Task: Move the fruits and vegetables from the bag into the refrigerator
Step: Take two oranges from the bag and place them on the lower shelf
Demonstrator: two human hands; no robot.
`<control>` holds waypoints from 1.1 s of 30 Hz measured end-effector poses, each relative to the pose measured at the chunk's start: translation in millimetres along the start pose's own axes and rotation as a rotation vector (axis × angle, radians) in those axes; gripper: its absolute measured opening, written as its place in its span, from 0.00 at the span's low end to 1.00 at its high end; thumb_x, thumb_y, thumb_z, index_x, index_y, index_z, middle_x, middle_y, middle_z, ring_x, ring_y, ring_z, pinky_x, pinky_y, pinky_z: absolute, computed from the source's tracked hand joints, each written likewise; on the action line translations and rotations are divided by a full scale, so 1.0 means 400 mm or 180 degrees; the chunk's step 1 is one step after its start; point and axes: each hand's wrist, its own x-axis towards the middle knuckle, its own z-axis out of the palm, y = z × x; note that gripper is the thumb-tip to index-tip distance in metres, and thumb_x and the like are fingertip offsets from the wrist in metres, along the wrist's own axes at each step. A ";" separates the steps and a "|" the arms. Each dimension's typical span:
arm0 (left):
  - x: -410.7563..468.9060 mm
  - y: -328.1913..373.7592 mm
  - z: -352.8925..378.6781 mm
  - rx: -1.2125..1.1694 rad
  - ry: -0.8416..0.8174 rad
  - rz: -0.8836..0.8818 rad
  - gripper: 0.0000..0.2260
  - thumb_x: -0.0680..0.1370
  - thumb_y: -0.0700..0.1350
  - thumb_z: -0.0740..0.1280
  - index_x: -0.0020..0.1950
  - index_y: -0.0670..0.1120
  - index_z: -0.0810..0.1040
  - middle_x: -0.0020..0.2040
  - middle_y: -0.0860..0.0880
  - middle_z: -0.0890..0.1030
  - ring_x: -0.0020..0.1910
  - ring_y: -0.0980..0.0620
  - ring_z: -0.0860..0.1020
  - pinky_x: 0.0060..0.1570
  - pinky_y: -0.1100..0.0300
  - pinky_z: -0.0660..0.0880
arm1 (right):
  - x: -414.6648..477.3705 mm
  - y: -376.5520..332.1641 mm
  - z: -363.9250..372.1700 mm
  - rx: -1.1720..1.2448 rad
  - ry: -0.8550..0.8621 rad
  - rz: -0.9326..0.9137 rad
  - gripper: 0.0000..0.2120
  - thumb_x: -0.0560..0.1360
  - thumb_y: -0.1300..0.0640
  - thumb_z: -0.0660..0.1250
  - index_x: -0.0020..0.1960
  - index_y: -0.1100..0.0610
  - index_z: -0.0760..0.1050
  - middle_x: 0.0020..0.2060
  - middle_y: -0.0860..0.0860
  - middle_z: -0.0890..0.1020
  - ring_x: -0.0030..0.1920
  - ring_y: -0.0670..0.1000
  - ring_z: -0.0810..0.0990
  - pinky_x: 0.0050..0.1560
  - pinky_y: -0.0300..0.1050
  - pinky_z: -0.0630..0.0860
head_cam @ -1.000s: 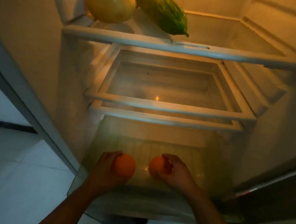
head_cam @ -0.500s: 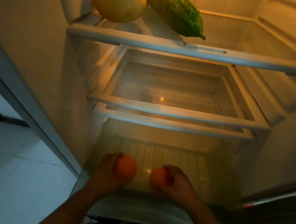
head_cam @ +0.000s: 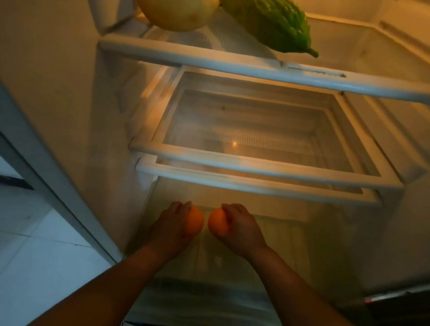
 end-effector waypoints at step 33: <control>0.013 -0.014 0.041 -0.1077 0.0286 -0.0155 0.32 0.71 0.48 0.72 0.71 0.46 0.62 0.70 0.42 0.64 0.67 0.43 0.67 0.63 0.45 0.69 | -0.009 0.028 0.110 0.0635 0.0421 0.0259 0.34 0.66 0.50 0.69 0.68 0.62 0.66 0.64 0.61 0.70 0.62 0.60 0.72 0.59 0.48 0.69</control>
